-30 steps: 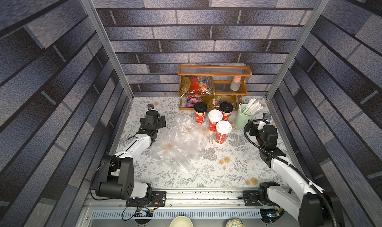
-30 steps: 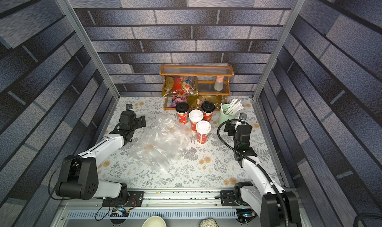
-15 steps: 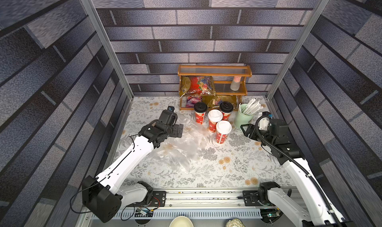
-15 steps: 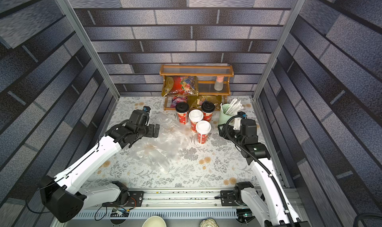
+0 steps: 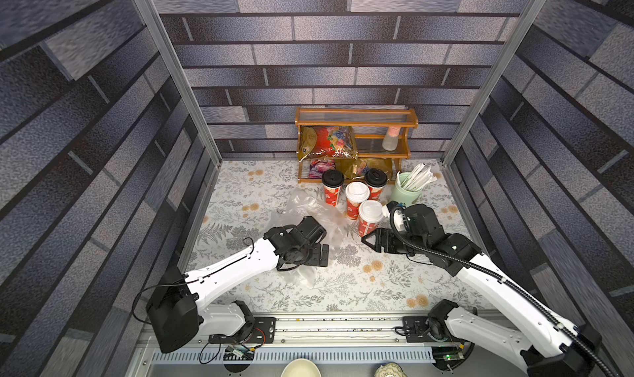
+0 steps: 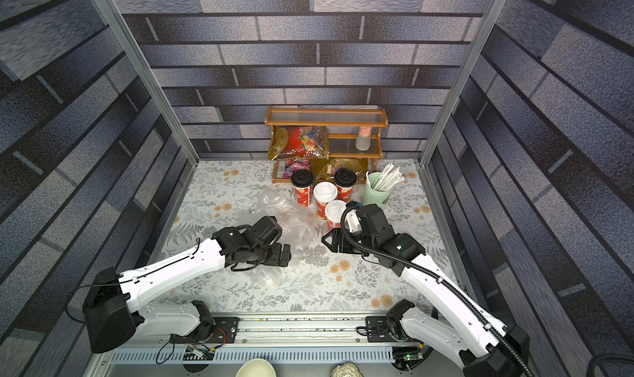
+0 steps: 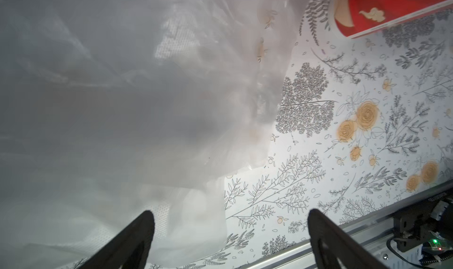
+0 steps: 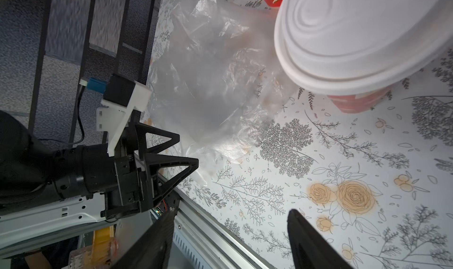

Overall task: Pack milk tea into plastic carrier bags
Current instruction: Pick up the plastic carrier bag.

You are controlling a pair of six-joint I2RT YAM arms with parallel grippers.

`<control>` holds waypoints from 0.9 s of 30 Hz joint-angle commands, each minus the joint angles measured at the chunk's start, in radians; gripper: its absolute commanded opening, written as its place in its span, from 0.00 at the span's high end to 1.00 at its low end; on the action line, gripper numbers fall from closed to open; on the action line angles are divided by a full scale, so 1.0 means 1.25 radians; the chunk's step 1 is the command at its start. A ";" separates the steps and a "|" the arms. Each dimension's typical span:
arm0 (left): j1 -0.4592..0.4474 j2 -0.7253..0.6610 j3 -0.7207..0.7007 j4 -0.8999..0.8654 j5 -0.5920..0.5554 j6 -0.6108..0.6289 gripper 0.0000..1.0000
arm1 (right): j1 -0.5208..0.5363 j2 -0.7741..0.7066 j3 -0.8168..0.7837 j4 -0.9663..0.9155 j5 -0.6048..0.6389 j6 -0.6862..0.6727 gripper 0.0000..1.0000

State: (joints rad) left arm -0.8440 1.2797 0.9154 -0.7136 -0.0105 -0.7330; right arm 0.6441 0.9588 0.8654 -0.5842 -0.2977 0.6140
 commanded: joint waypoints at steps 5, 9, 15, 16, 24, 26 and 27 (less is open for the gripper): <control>0.157 -0.155 -0.183 0.200 0.048 -0.182 0.00 | 0.057 0.035 -0.038 0.084 0.064 0.069 0.25; 0.270 -0.167 -0.197 0.268 0.148 -0.145 0.00 | 0.060 0.048 -0.050 0.136 0.067 0.091 0.25; 0.315 -0.111 -0.148 0.244 0.211 -0.081 0.04 | 0.063 0.077 -0.044 0.163 0.069 0.102 0.25; 0.314 -0.100 -0.142 0.246 0.219 -0.079 0.06 | 0.062 0.081 -0.043 0.167 0.071 0.102 0.25; 0.240 -0.027 -0.135 0.309 0.211 -0.107 0.32 | 0.063 0.106 -0.045 0.198 0.067 0.117 0.26; 0.226 -0.020 -0.133 0.318 0.204 -0.117 0.44 | 0.065 0.108 -0.048 0.203 0.067 0.124 0.27; 0.222 -0.022 -0.135 0.324 0.199 -0.121 0.49 | 0.067 0.107 -0.051 0.205 0.070 0.127 0.27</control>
State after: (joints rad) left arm -0.5510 1.2495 0.7216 -0.3428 0.2447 -0.8734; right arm 0.7166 1.0912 0.8177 -0.3557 -0.2245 0.7483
